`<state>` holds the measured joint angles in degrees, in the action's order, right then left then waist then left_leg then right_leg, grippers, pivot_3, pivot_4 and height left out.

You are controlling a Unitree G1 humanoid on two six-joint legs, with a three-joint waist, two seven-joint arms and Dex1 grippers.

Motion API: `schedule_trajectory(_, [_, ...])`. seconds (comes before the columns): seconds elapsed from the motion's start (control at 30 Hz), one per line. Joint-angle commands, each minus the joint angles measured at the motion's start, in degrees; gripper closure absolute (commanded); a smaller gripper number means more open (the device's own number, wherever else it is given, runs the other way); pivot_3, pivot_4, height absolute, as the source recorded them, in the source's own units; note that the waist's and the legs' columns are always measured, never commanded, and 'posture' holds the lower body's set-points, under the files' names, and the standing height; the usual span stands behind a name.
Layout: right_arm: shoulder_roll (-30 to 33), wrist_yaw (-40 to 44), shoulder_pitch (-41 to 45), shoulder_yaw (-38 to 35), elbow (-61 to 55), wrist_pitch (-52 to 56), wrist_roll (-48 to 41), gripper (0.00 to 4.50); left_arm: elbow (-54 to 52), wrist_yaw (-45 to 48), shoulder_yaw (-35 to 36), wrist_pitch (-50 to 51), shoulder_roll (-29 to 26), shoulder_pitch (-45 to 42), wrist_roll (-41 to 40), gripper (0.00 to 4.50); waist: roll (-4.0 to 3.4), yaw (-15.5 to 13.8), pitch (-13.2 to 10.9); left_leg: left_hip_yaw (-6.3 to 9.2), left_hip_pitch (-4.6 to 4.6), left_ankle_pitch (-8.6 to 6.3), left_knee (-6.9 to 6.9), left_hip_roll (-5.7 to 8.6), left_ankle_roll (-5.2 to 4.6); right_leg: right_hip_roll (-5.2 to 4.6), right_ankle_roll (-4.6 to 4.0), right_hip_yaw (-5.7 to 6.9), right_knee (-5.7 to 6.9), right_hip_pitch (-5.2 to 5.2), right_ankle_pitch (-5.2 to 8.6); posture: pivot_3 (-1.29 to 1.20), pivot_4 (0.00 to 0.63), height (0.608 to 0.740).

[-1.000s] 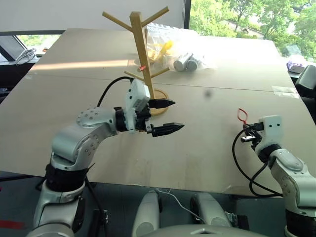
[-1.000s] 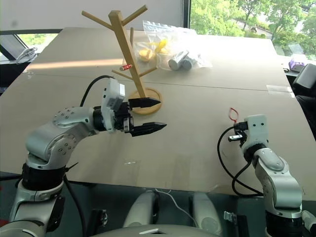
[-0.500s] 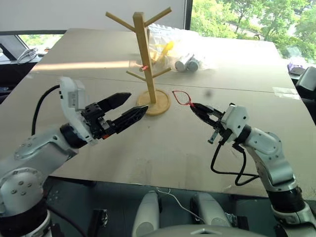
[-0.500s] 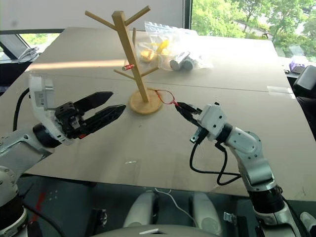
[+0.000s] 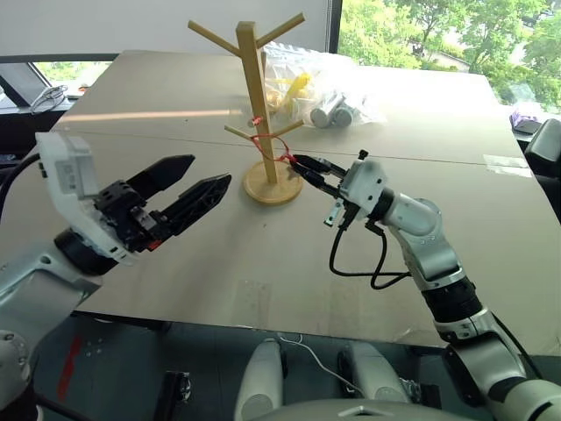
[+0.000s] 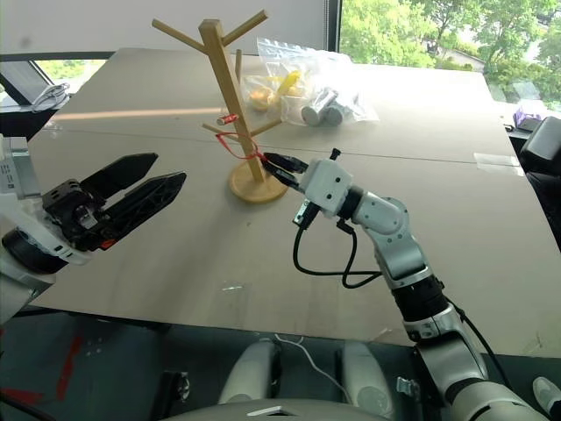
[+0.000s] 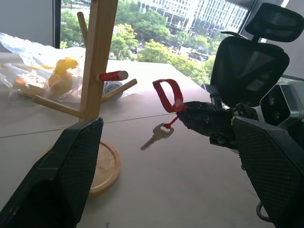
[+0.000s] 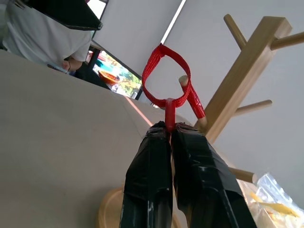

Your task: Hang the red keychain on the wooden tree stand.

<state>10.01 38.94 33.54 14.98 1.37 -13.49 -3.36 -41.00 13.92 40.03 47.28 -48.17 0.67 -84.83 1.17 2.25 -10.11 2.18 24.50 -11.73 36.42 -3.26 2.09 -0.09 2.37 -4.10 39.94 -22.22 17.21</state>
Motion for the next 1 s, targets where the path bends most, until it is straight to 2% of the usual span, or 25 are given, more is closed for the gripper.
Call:
schedule_trajectory(0.03, [-2.4,-2.5,4.0,0.0,2.0,-2.4,1.4,4.40,0.4,0.5,2.0,-2.3,-1.4,0.6,-0.2,0.00,0.00,0.0,0.0,-0.01,-0.01,0.00,0.00,0.00,0.00,0.00,0.00,0.00,0.01,0.00,0.00,0.00,0.150,0.740])
schedule_trajectory(0.4, [-4.2,-5.3,9.0,-0.3,9.5,-1.8,4.0,4.40,1.3,2.4,1.2,-4.6,-2.4,1.6,1.5,0.00,0.00,0.0,0.0,-0.02,0.02,0.00,-0.01,0.01,0.00,-0.02,-0.01,0.01,-0.03,-0.01,0.00,0.00,0.150,0.740])
schedule_trajectory(0.93, [-3.5,-5.4,10.0,-1.0,9.4,8.6,3.8,4.40,2.9,4.7,-0.6,-5.3,-3.2,1.1,4.5,0.00,-0.01,0.0,0.0,-0.02,0.01,0.00,-0.02,0.01,0.00,-0.01,-0.01,0.01,-0.02,-0.02,0.00,0.00,0.150,0.740])
schedule_trajectory(0.97, [-3.0,-4.5,9.8,-1.1,8.9,9.5,3.2,3.76,3.3,5.1,-0.5,-4.9,-3.8,1.1,5.0,0.00,-0.01,0.0,0.0,-0.02,0.01,0.00,-0.03,0.01,0.00,-0.01,-0.01,0.01,-0.02,-0.03,0.00,0.00,0.150,0.740])
schedule_trajectory(1.0, [-2.5,-3.3,9.5,-1.1,8.3,10.5,2.4,3.46,3.6,5.5,-0.6,-4.7,-4.4,1.1,5.7,0.00,-0.01,0.0,0.0,-0.01,0.01,0.00,-0.03,0.01,0.00,0.00,-0.01,0.01,-0.02,-0.03,0.00,0.00,0.150,0.740])
